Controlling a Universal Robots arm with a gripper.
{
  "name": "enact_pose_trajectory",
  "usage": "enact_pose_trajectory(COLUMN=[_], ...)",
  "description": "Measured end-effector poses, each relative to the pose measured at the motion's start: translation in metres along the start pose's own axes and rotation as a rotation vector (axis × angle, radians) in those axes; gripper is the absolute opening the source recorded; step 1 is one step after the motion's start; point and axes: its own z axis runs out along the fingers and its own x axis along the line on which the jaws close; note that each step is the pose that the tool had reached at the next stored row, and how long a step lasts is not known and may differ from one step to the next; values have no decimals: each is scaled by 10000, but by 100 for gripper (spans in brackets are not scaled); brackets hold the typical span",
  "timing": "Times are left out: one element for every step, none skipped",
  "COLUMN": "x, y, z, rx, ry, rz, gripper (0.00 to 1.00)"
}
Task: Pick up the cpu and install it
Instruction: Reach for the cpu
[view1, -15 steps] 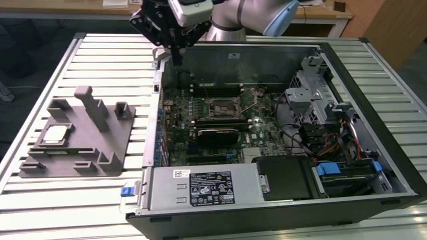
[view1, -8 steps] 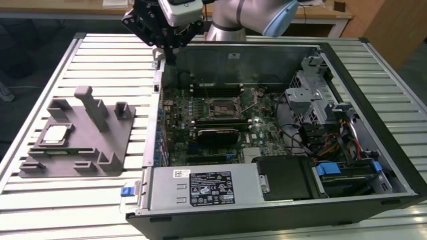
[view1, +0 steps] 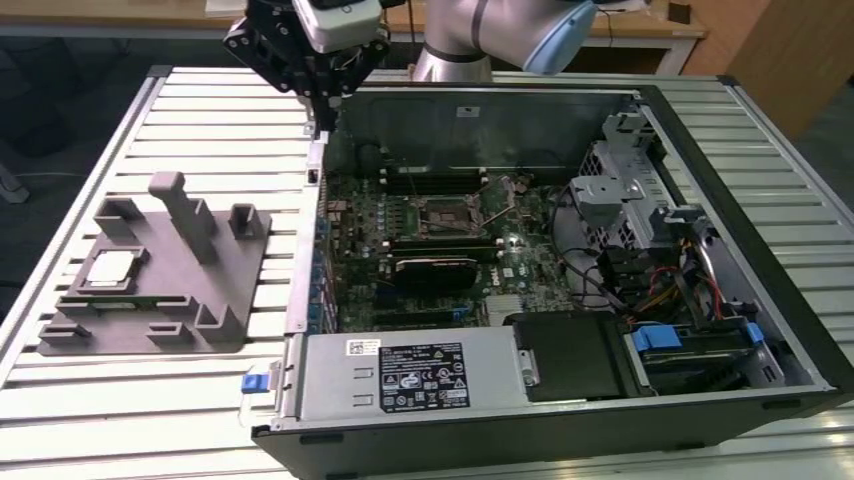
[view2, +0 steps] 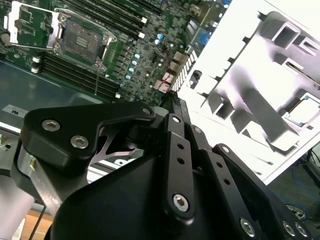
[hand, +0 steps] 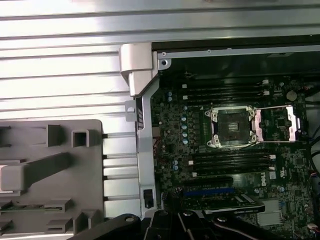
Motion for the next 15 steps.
enact_pose_trajectory(x=[20, 40, 62, 80, 99, 118, 137, 158, 179, 199, 219, 238, 258, 277, 296], y=[-2, -3, -5, -6, -8, -9, -11, -12, -14, -15, -16, -18, -20, -21, -23], z=[-1, -1, -2, -2, -3, -3, -4, -5, -6, -6, -7, -7, -8, -9, -9], rx=[0, 0, 0, 0, 0, -1, 0, -1, 0, 0, -1, -1, -1, -1, -2], ry=[-1, -3, -5, -6, -7, -9, -10, -12, -13, -14, -16, -17, -19, -20, -22], rz=[0, 0, -1, -1, -2, -2, -2, -1, -1, -1, -1, -1, -2, -2, -2], gripper=[11, 11, 11, 11, 11, 11, 11, 11, 11, 11, 11, 11, 11, 11, 11])
